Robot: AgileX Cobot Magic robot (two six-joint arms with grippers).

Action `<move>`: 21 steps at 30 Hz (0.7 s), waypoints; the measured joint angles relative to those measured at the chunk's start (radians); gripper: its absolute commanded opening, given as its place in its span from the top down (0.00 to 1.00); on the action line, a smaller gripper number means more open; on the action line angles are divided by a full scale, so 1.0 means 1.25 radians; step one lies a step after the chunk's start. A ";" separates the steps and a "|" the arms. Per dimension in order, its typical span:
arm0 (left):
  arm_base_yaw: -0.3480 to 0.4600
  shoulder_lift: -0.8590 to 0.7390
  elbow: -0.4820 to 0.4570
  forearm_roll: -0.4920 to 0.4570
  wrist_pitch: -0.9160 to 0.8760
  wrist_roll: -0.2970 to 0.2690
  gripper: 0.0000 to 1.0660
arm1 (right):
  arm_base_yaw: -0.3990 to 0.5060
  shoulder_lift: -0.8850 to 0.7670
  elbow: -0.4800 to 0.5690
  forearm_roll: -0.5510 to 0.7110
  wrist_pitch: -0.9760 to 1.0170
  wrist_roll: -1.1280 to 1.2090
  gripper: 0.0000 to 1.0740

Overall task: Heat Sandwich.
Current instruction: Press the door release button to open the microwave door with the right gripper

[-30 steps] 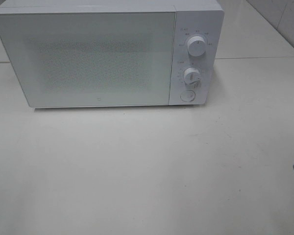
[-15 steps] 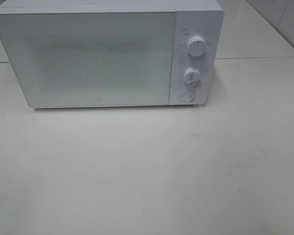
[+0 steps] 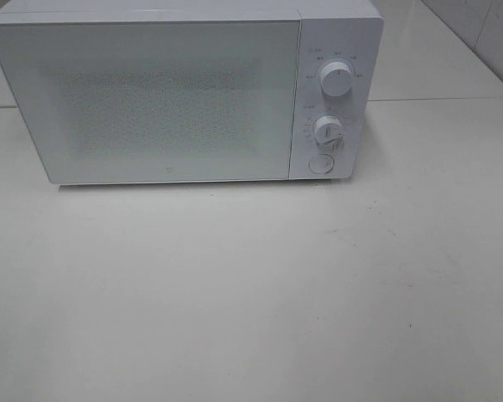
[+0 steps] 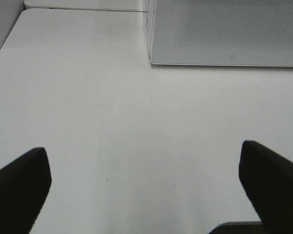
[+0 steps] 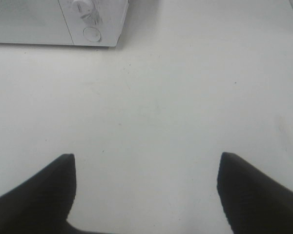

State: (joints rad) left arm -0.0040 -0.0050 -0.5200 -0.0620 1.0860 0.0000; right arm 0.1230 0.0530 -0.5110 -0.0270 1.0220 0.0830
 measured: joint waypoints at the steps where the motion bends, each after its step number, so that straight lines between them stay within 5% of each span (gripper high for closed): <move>1: 0.000 0.000 0.000 0.000 0.000 0.000 0.08 | 0.000 0.000 0.000 0.000 0.000 0.000 0.29; 21: 0.000 0.000 0.000 0.000 0.000 0.000 0.08 | -0.042 -0.046 0.008 0.001 -0.010 -0.001 0.29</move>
State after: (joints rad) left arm -0.0040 -0.0050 -0.5200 -0.0620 1.0860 0.0000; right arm 0.0710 -0.0040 -0.5010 -0.0260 1.0090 0.0820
